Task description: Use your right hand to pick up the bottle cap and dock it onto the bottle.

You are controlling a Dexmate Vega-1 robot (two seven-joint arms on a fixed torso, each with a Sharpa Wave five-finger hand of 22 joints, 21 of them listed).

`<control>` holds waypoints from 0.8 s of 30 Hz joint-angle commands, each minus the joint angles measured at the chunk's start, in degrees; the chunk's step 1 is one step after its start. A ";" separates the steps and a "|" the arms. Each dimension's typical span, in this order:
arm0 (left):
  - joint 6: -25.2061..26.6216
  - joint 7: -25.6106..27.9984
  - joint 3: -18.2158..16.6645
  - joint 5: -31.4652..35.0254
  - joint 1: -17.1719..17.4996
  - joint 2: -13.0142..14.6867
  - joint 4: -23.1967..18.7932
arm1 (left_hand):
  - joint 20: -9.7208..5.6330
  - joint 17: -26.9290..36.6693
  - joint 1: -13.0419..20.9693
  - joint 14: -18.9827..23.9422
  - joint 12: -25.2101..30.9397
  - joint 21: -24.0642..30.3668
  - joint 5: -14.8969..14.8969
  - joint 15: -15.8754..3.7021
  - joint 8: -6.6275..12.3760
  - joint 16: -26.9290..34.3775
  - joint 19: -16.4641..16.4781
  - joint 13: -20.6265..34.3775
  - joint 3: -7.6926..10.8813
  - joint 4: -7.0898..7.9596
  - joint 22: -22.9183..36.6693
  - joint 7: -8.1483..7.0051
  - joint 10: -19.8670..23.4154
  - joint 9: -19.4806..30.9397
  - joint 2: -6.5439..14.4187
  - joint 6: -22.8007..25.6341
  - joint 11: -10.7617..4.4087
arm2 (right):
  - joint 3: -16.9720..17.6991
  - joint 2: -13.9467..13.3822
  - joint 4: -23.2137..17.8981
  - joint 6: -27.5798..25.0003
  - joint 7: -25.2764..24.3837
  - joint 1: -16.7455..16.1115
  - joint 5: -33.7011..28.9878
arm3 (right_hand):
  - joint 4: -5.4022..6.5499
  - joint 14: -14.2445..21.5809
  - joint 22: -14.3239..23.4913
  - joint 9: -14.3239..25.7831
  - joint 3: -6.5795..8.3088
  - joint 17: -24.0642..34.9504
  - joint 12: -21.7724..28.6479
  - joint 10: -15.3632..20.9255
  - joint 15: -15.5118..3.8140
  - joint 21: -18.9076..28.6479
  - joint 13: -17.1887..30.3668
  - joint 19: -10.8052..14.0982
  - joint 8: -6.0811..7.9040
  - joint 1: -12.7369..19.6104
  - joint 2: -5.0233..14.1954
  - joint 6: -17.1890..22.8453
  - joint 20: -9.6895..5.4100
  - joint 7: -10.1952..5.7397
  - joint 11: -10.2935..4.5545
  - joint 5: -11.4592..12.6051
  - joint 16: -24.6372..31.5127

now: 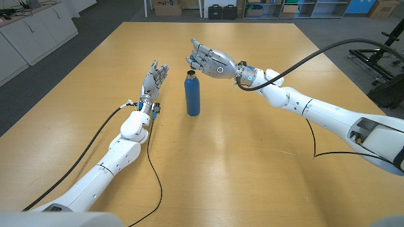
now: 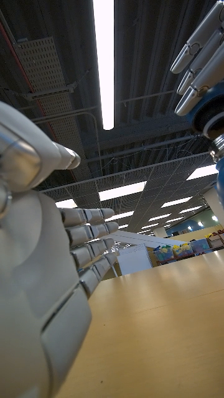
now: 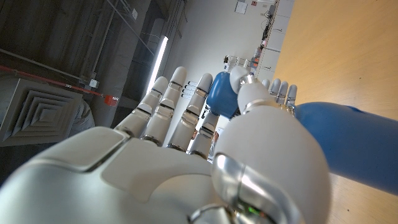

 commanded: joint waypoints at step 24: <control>-1.58 -0.72 -0.22 -0.57 1.12 -0.18 0.70 | -1.00 0.29 -0.22 0.43 -0.10 -0.09 -0.30 -1.71 -0.29 -0.11 0.08 0.21 0.09 -0.46 0.17 -0.01 0.65 0.20 0.58 0.64 -0.27 | -1.02 -0.29 -2.66 0.19 2.39 -1.74 0.27 | 2.21 0.13 0.11 0.31 2.77 0.51 -0.10 0.01 -8.28 -0.26 0.25 -0.19 1.14 3.92 3.55 11.76 -7.62 -0.88 -0.08 -0.40 -0.51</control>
